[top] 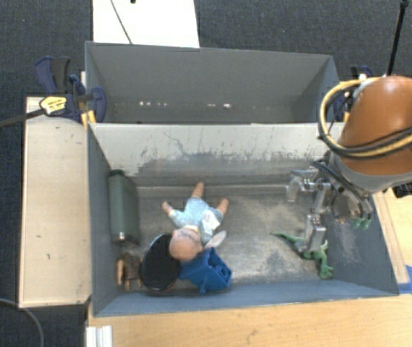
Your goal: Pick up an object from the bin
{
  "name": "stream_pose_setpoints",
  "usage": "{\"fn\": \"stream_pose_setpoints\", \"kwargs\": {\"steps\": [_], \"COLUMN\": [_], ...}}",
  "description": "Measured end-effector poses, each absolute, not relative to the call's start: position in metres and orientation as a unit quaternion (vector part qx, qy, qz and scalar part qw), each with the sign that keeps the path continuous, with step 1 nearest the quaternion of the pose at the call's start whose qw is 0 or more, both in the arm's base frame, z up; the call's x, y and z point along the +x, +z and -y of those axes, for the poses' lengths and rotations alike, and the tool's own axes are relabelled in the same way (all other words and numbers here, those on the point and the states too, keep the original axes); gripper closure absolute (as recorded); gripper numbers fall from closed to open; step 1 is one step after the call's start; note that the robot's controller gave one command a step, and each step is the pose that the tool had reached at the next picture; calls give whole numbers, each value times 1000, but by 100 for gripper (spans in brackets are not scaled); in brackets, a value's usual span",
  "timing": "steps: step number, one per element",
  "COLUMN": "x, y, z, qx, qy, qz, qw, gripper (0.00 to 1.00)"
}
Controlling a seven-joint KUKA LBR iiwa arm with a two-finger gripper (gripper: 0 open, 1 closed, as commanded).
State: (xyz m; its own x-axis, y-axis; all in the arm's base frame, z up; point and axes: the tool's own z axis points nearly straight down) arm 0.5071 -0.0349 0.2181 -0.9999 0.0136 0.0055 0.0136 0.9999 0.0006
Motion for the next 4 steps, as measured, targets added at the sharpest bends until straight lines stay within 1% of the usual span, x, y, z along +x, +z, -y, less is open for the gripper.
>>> {"fn": "stream_pose_setpoints", "kwargs": {"steps": [1, 2, 3, 4], "x": [509, 526, 511, 515], "y": [222, 181, 126, 84], "z": [35, 38, 53, 102], "qx": [-6, 15, 27, 94], "qy": [0, 0, 0, 0], "qz": [1000, 1000, 1000, 996], "qw": [-2, -6, -4, -1], "gripper": [0, 0, 0, 0]}}
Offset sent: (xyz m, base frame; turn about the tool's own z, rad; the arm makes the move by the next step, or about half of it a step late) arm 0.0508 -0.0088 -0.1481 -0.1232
